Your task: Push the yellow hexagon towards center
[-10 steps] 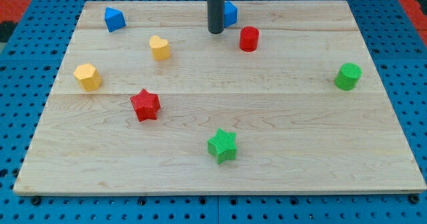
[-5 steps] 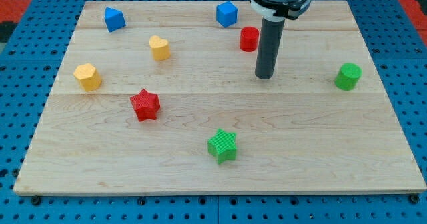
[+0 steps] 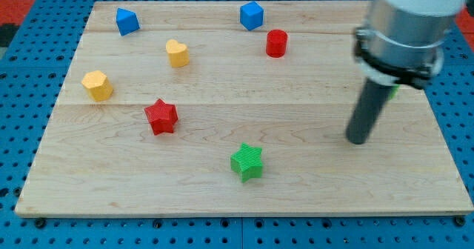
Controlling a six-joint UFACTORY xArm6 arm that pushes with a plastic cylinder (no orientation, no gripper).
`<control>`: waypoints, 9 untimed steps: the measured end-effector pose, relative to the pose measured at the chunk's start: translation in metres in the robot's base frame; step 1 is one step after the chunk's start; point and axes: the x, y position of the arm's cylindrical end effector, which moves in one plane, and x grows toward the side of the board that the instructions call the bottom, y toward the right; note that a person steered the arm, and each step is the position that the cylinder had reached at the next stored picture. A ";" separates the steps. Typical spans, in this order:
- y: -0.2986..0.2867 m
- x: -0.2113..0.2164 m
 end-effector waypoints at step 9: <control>-0.458 -0.072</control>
